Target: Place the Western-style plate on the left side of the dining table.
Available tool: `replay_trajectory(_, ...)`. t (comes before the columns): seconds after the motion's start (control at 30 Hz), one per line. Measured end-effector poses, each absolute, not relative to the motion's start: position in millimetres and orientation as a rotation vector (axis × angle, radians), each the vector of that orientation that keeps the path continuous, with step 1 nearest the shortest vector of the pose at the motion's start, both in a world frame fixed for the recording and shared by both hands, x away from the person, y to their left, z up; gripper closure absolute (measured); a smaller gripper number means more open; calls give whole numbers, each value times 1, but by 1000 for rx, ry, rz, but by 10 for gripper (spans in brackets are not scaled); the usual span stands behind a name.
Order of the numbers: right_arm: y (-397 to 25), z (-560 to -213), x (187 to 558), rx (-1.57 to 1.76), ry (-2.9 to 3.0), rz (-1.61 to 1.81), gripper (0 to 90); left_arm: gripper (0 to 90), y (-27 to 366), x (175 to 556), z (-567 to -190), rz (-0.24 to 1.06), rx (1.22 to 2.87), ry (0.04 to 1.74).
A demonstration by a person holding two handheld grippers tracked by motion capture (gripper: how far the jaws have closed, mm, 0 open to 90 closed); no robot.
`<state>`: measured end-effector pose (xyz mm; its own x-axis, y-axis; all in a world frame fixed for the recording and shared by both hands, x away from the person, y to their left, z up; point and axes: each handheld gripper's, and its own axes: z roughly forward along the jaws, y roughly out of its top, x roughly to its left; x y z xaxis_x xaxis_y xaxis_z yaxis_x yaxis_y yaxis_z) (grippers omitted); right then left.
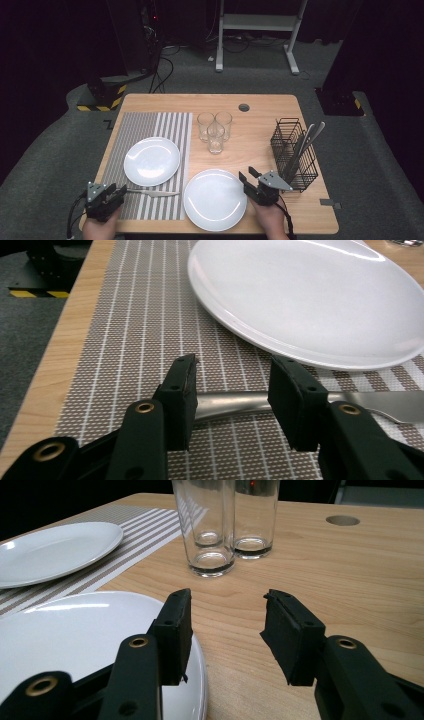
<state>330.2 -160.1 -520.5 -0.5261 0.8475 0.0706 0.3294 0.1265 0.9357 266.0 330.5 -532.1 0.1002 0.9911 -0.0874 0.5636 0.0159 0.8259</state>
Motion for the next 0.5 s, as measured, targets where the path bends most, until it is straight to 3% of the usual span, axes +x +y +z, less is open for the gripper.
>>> replay_trajectory(0.33, -159, -522, 331, 1121, 1941, 1365, 574, 538, 320, 265, -525, 721, 1648, 1503)
replay_trajectory(0.5, -158, -519, 330, 1085, 1930, 1375, 553, 536, 310, 267, -521, 711, 1666, 1470)
